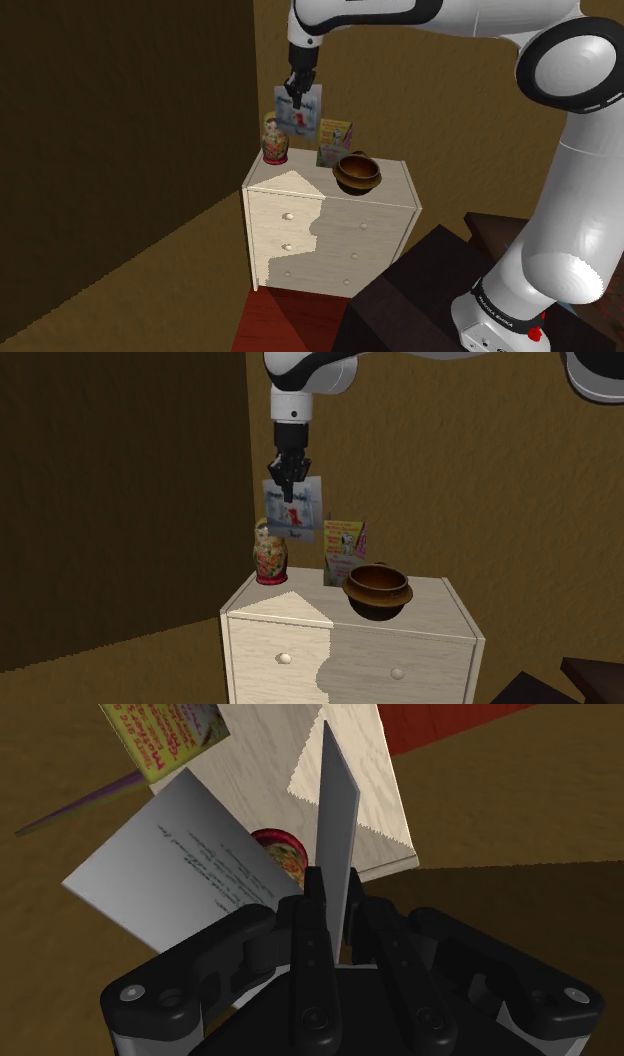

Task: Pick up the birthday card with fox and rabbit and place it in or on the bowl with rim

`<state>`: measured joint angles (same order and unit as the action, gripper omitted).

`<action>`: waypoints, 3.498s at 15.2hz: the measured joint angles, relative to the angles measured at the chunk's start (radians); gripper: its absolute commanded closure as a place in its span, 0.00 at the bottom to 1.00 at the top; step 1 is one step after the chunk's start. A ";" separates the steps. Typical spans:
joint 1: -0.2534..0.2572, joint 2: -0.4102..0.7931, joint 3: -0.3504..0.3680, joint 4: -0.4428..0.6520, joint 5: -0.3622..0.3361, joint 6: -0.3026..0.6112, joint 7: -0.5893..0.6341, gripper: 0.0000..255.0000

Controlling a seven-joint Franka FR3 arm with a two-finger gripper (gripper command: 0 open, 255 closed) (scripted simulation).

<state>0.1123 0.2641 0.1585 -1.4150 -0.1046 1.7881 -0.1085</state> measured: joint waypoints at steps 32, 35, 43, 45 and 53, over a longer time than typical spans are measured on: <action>-0.113 -0.654 -0.126 -0.809 0.082 0.169 -0.243 1.00; -0.113 -0.651 -0.125 -0.845 0.082 0.208 -0.240 1.00; -0.113 -0.643 -0.123 -0.909 0.081 0.287 -0.236 1.00; -0.113 -0.644 -0.124 -0.910 0.081 0.288 -0.236 1.00; -0.112 -0.640 -0.123 -0.913 0.081 0.288 -0.236 0.00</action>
<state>-0.0001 -0.3762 0.0350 -2.3278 -0.0238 2.0758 -0.3449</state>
